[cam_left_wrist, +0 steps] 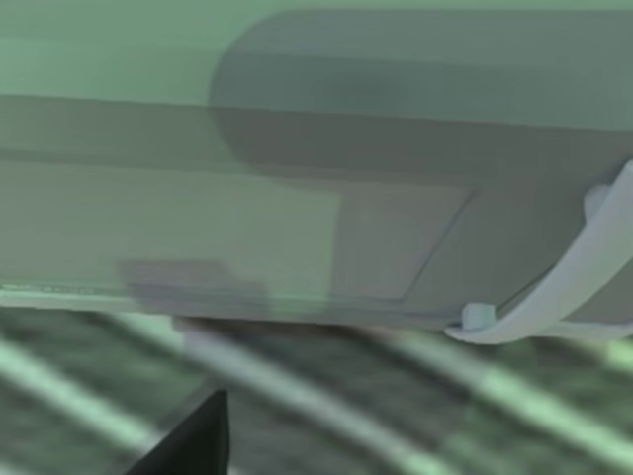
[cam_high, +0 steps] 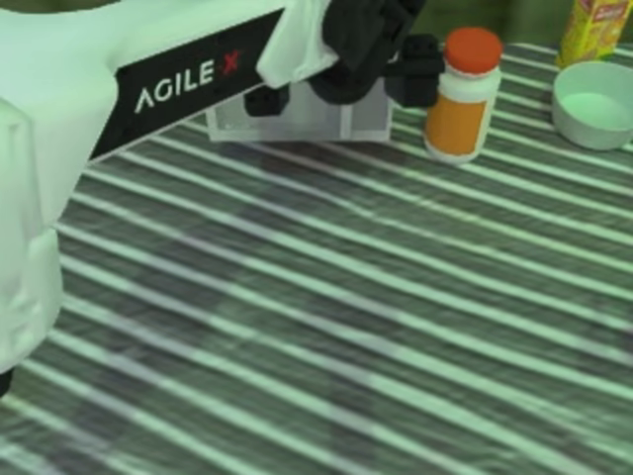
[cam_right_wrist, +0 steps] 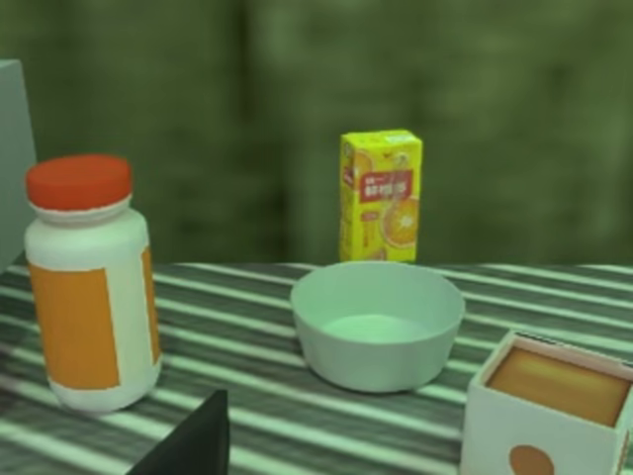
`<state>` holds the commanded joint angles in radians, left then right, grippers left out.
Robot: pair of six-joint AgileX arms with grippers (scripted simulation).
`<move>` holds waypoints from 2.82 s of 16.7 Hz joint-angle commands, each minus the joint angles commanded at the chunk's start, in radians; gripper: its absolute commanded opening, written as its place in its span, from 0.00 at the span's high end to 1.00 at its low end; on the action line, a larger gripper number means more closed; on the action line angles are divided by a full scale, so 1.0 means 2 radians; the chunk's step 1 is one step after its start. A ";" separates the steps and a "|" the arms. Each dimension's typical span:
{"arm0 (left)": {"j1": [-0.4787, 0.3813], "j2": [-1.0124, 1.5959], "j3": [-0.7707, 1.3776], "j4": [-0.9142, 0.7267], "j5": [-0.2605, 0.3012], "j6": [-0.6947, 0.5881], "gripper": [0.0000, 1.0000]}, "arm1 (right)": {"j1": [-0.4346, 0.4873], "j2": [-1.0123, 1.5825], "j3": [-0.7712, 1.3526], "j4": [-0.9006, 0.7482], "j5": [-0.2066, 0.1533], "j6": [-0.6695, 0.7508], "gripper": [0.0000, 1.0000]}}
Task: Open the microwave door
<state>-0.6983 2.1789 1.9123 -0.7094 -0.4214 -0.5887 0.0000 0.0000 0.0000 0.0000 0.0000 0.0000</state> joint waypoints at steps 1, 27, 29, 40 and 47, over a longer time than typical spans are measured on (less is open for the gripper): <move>0.000 0.000 0.000 0.000 0.000 0.000 0.00 | 0.000 0.000 0.000 0.000 0.000 0.000 0.00; 0.032 0.106 0.058 0.060 0.020 0.030 0.98 | 0.000 0.000 0.000 0.000 0.000 0.000 0.00; 0.032 0.106 0.058 0.060 0.020 0.030 1.00 | 0.000 0.000 0.000 0.000 0.000 0.000 0.00; 0.015 0.073 -0.005 0.075 0.015 0.022 1.00 | 0.000 0.000 0.000 0.000 0.000 0.000 0.00; 0.016 0.056 -0.029 0.091 0.010 0.015 1.00 | 0.000 0.000 0.000 0.000 0.000 0.000 0.00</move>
<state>-0.6667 2.2905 1.8537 -0.5275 -0.4019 -0.5594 0.0000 0.0000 0.0000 0.0000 0.0000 0.0000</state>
